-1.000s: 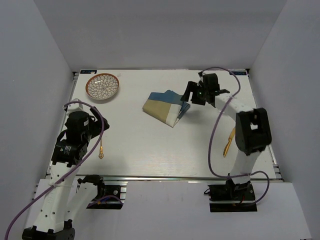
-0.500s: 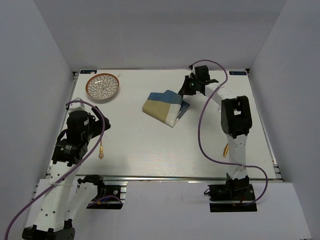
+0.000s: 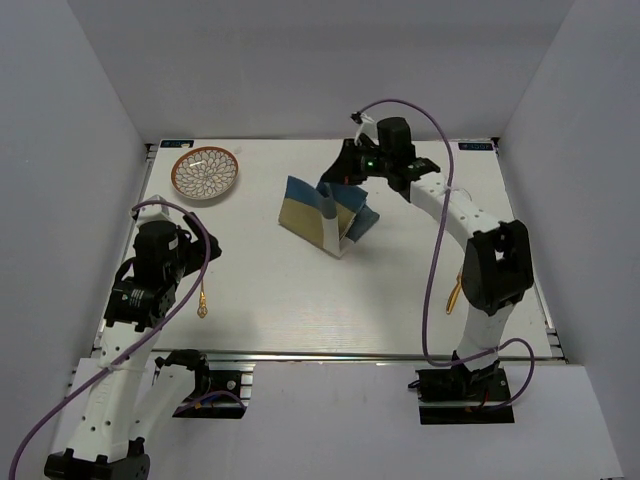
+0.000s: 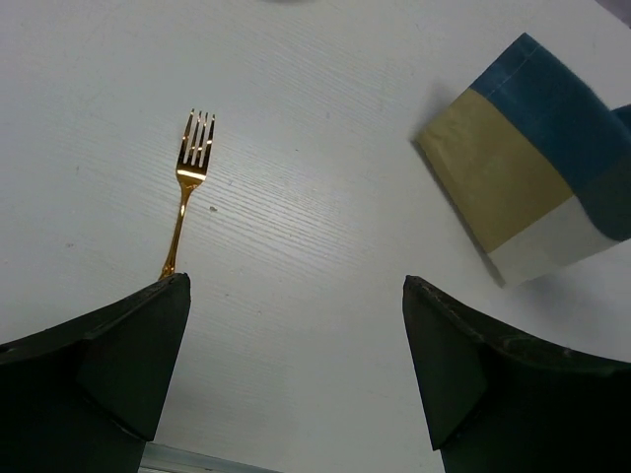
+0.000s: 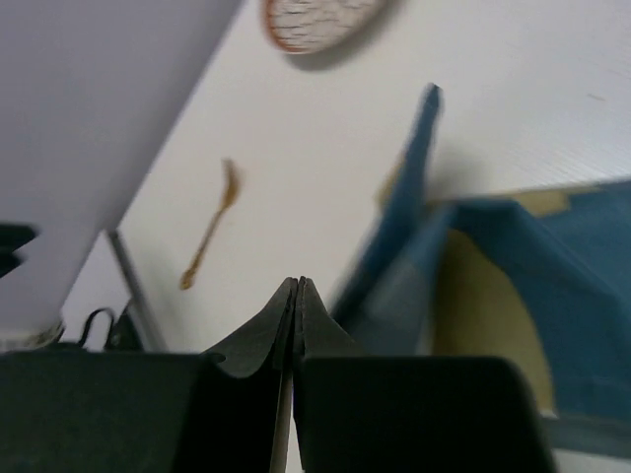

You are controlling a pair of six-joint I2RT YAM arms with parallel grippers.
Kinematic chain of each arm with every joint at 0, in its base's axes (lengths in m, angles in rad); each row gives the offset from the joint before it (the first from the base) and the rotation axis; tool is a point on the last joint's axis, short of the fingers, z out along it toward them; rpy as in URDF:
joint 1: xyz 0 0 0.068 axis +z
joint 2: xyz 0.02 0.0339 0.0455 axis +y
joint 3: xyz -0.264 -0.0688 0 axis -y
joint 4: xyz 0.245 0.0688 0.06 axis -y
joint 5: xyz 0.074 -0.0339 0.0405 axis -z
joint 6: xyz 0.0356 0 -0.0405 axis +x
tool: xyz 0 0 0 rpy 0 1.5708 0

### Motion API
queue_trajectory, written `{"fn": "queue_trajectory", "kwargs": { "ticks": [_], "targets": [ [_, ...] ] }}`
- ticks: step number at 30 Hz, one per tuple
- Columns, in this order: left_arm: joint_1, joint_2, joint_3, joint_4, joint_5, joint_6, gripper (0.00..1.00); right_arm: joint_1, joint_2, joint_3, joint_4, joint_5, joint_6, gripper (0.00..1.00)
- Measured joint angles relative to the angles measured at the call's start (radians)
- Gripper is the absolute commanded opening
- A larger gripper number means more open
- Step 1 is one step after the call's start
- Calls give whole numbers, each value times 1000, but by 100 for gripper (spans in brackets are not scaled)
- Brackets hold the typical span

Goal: Set the dinner table for one person

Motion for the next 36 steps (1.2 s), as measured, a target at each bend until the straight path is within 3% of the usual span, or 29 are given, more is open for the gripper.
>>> {"fn": "queue_trajectory", "kwargs": {
  "ticks": [5,8,10,13,15,16,23,30,36],
  "targets": [
    [0,-10,0,-1,-14,-10,98,160,-76,-17,44,-50,3,0],
    [0,-24,0,-2,-30,-19,98,269,-123,-167,126,-42,28,2],
    [0,-36,0,-2,-40,-24,98,346,-159,-313,179,-34,63,11],
    [0,-50,0,-2,-49,-28,98,452,-195,-478,216,7,108,58],
    [0,-53,0,-2,-52,-31,98,479,-244,-568,242,65,135,70],
    [0,-52,0,-2,-53,-31,98,476,-276,-601,242,98,141,77],
    [0,-50,0,-2,-53,-31,98,263,-325,-541,213,381,122,82],
    [0,-40,0,-1,-52,-30,98,20,-21,-264,112,408,63,89],
    [0,-29,0,-1,-47,-26,98,-52,150,-105,1,397,44,89]
  ]
}}
